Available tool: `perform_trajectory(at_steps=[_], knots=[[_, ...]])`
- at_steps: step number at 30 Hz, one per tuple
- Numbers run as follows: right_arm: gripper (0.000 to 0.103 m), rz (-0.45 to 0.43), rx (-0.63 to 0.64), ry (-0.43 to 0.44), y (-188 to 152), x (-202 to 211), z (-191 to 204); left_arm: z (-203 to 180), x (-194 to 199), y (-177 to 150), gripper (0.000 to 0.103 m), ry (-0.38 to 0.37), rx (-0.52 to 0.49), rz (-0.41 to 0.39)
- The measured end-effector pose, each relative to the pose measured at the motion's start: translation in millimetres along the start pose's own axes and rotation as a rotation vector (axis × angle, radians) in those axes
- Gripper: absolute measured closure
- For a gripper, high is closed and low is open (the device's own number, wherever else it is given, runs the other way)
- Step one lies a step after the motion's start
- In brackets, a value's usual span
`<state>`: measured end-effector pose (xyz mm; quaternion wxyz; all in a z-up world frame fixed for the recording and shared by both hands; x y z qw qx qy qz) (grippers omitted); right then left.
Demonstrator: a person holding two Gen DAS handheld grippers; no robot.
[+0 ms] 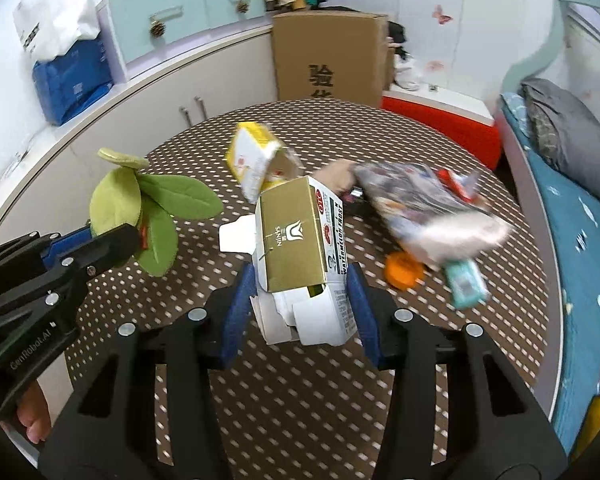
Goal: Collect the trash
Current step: 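Carry the green cloth and medicine box over the blue bucket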
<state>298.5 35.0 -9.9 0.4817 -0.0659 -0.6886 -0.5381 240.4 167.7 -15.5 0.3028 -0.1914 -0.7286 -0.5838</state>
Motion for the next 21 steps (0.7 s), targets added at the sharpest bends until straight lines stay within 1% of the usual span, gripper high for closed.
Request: perform_trajectory(at_steps=[12,21], knots=[[0.056,-0.034,-0.133,-0.092,-42,42,-72,-96,-7,-14,0.086,-0.099,-0.158,0.023],[0.056,-0.043,-0.271,-0.168,-86,72,-138,-173,-12,-33,0.086,-0.187,-0.270,0.052]])
Point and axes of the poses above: each gripper's, at about its wrist camera, not at the fingertips, and x roughly against the way its jaws point, z to its left, y to its top, the point moved 2 cm from there along -x, roughly the way its jaws point, and after that the axes turned 3 degrees about x, right-handed, at the moved point
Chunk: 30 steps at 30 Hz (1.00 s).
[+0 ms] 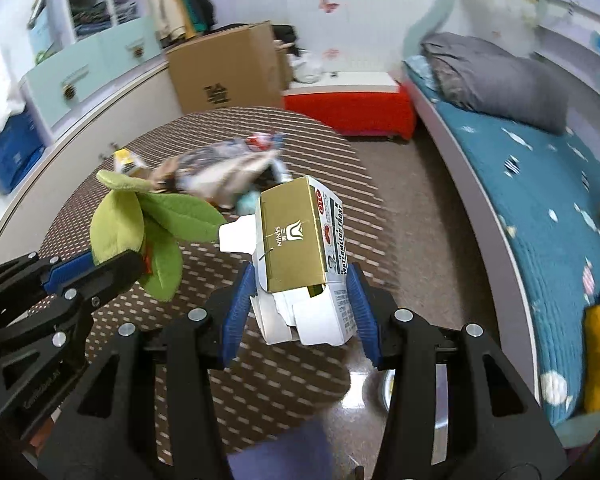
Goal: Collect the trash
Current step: 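Carry the green cloth and medicine box over the blue bucket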
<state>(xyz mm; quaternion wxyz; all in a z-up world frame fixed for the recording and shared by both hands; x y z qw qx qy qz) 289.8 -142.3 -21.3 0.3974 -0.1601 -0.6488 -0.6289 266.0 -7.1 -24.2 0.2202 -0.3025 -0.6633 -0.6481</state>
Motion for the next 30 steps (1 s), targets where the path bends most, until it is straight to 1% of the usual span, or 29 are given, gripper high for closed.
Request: perform_trajectory(at_steps=[7,17,25,30], knots=[[0.056,-0.002,-0.117,-0.076,-25,20,-59,-59,-11,-3,0.086,-0.073,-0.092,0.020],[0.056,-0.004,-0.261,-0.181,-68,49,-123,-140,-24,-18,0.086,-0.172,-0.230,0.060],[0.056,0.009,-0.395,-0.252,-117,67,-176,-199,-35,-37,0.086,-0.245,-0.339,0.108],[0.056,0.030,-0.480,-0.282,-148,72,-201,-228,-45,-49,0.086,-0.268,-0.394,0.143]])
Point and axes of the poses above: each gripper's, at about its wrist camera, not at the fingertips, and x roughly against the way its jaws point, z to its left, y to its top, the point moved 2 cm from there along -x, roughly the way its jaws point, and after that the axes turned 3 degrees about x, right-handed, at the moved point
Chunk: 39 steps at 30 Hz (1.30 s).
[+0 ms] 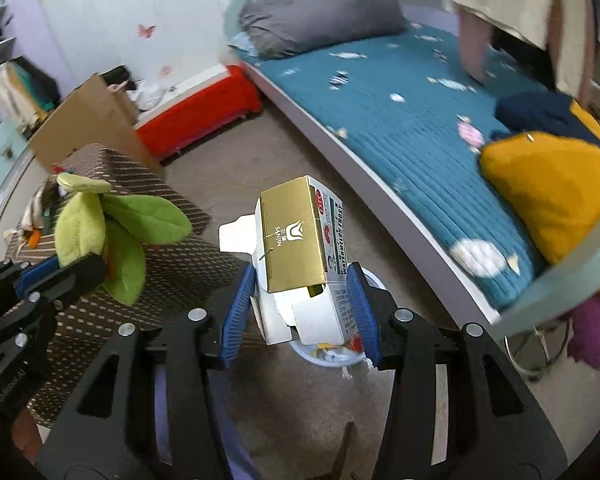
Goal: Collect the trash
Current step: 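Carry the green cloth and medicine box over the blue bucket, then open both grippers to drop the cloth and box into the bucket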
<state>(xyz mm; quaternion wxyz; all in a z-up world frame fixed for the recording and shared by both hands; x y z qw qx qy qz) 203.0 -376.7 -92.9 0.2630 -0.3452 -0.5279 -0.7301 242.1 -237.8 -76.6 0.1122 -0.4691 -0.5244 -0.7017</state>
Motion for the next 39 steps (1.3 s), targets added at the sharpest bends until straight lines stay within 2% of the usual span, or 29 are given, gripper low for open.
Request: perform_trajectory(at_steps=[12,14,15,16,17,22,30,31,32,33,35,39], knots=[[0.056,0.115,-0.184,-0.050,-39,-37,-60,-41,-69,-3,0.086,-0.025,-0.092,0.142],[0.056,0.128,-0.205,-0.062,-43,-41,-65,-45,-80,-2,0.082,-0.037,-0.089,0.148],[0.056,0.133,-0.214,-0.067,-45,-43,-67,-46,-85,-1,0.072,-0.043,-0.085,0.145],[0.056,0.138,-0.224,-0.071,-47,-45,-70,-47,-91,-1,0.045,-0.034,-0.079,0.148],[0.056,0.143,-0.232,-0.073,-48,-46,-72,-45,-98,-1,0.035,-0.009,-0.069,0.157],[0.056,0.173,-0.236,-0.087,-52,-58,-74,-28,-118,-10,0.033,0.022,-0.047,0.210],[0.054,0.223,-0.156,-0.067,-34,-96,-44,15,-133,-24,0.033,0.074,0.012,0.266],[0.047,0.218,-0.138,-0.066,-30,-101,-40,20,-134,-25,0.033,0.077,0.019,0.270],[0.022,0.220,-0.128,-0.076,-26,-105,-36,26,-134,-26,0.033,0.081,0.030,0.275],[0.015,0.215,-0.130,-0.097,-24,-106,-35,30,-134,-26,0.033,0.082,0.037,0.278],[0.015,0.188,-0.128,-0.112,-22,-106,-34,37,-133,-27,0.033,0.084,0.047,0.278],[0.015,0.219,-0.133,-0.105,-29,-110,-34,43,-132,-27,0.033,0.089,0.060,0.278]])
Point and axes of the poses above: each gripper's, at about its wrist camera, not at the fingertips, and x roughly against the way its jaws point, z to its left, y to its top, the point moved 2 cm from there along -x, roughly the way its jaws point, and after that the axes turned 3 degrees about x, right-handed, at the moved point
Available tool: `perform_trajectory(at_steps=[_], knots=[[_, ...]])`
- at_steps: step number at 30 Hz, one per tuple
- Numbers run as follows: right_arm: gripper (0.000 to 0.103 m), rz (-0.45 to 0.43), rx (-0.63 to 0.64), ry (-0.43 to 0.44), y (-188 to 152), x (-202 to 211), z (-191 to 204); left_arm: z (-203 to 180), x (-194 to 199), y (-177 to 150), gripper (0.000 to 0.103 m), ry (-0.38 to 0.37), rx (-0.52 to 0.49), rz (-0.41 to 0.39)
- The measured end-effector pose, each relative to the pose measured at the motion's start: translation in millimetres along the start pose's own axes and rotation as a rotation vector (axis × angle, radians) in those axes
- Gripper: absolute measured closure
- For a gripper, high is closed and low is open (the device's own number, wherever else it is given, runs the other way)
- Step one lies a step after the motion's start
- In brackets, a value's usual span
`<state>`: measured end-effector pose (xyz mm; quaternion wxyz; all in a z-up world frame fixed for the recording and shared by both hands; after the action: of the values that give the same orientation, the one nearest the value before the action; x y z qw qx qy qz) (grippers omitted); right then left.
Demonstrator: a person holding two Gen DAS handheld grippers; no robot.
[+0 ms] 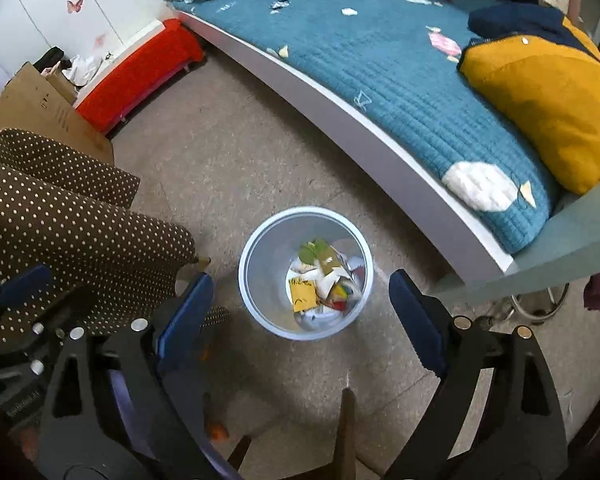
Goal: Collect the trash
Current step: 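Open both grippers to drop the cloth and box into the bucket, then move both open grippers back over the polka-dot table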
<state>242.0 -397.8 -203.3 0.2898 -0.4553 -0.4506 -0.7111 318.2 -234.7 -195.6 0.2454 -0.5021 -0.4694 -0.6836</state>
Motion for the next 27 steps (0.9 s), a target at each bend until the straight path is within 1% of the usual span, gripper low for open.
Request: perform_trajectory(at_steps=[4,8,20,27], knots=[[0.015,0.024,-0.008,-0.008,-10,-2,-3,2,1,-4,0.033,-0.003,0.003,0.001],[0.015,0.027,-0.008,-0.015,-17,3,-5,0,7,-6,0.033,-0.009,0.003,-0.006],[0.015,-0.047,0.016,-0.024,-29,43,0,-2,37,-18,0.033,-0.034,-0.009,-0.050],[0.015,-0.113,0.034,-0.021,-36,75,12,-2,61,-26,0.033,-0.049,-0.018,-0.092]])
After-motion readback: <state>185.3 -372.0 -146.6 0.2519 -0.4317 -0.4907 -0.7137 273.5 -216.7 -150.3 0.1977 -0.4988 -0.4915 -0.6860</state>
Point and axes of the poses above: each gripper's, at about its wrist camera, not at the fingertips, and x roughly against the way its jaws point, z to its left, y to its top, the point moved 2 cm from there along -x, roughly the way its jaws point, and after that the axes turned 3 degrees about x, right-handed, at the moved point
